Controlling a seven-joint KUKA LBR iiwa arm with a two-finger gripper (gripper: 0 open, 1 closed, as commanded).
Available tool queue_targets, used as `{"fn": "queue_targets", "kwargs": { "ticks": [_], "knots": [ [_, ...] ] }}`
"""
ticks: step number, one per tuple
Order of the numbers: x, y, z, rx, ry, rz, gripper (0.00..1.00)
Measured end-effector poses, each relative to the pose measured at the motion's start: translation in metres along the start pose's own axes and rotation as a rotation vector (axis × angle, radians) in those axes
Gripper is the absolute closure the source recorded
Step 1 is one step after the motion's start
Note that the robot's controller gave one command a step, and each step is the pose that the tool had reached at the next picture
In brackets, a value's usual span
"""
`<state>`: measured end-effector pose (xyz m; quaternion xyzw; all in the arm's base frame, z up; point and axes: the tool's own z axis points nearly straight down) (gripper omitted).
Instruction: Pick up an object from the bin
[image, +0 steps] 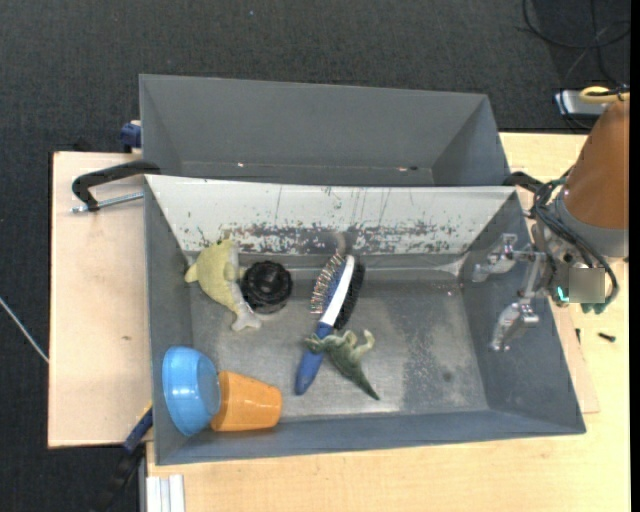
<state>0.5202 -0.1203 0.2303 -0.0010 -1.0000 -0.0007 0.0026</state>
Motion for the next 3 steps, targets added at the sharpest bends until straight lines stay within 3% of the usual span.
{"fn": "queue_targets", "kwargs": {
  "ticks": [1, 2, 3],
  "knots": [
    [0.030, 0.040, 0.103, -0.003, 0.003, 0.122, 0.00],
    [-0.001, 0.133, 0.083, -0.005, -0.013, 0.212, 0.00],
    [-0.007, 0.156, 0.154, -0.001, 0.000, 0.332, 0.00]
  ]
}}
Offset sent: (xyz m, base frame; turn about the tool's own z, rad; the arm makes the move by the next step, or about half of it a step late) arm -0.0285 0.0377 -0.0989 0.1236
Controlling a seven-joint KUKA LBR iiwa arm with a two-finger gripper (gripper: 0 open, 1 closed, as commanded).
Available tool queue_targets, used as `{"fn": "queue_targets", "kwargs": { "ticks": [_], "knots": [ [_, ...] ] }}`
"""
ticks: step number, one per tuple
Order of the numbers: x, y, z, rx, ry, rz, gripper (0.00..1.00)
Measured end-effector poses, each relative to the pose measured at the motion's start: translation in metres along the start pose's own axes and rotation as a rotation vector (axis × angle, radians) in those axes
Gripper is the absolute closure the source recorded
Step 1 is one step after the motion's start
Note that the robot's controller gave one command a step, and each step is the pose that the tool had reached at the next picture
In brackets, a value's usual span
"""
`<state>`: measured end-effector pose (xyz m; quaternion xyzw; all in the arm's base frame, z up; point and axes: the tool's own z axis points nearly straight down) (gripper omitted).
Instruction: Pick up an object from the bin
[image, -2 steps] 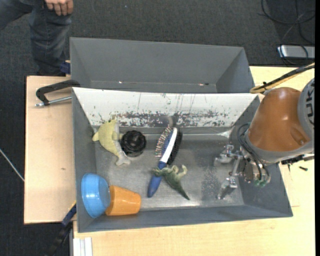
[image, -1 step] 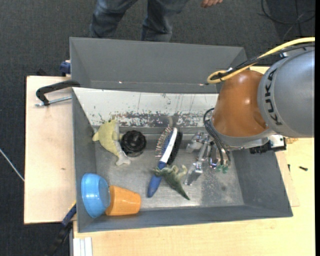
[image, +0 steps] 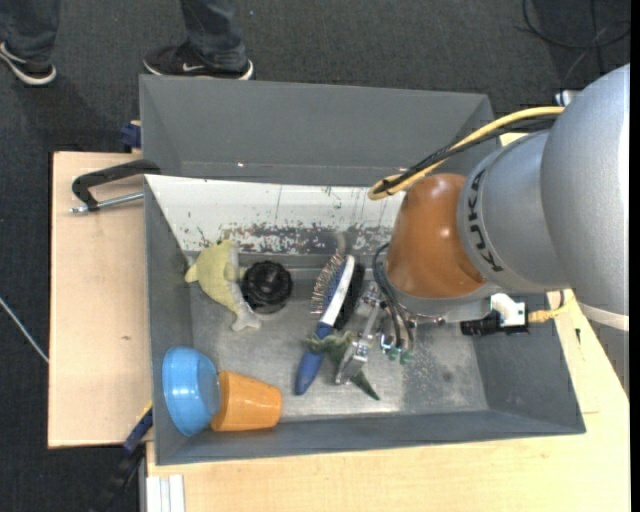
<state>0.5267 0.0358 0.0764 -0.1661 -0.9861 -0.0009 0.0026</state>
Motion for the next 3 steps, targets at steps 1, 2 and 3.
{"fn": "queue_targets", "kwargs": {
  "ticks": [1, 2, 3],
  "knots": [
    [0.021, 0.026, 0.003, 0.000, -0.019, -0.033, 0.00],
    [0.019, 0.027, 0.001, -0.003, -0.026, -0.033, 1.00],
    [0.009, -0.001, -0.154, -0.004, -0.018, -0.086, 1.00]
  ]
}}
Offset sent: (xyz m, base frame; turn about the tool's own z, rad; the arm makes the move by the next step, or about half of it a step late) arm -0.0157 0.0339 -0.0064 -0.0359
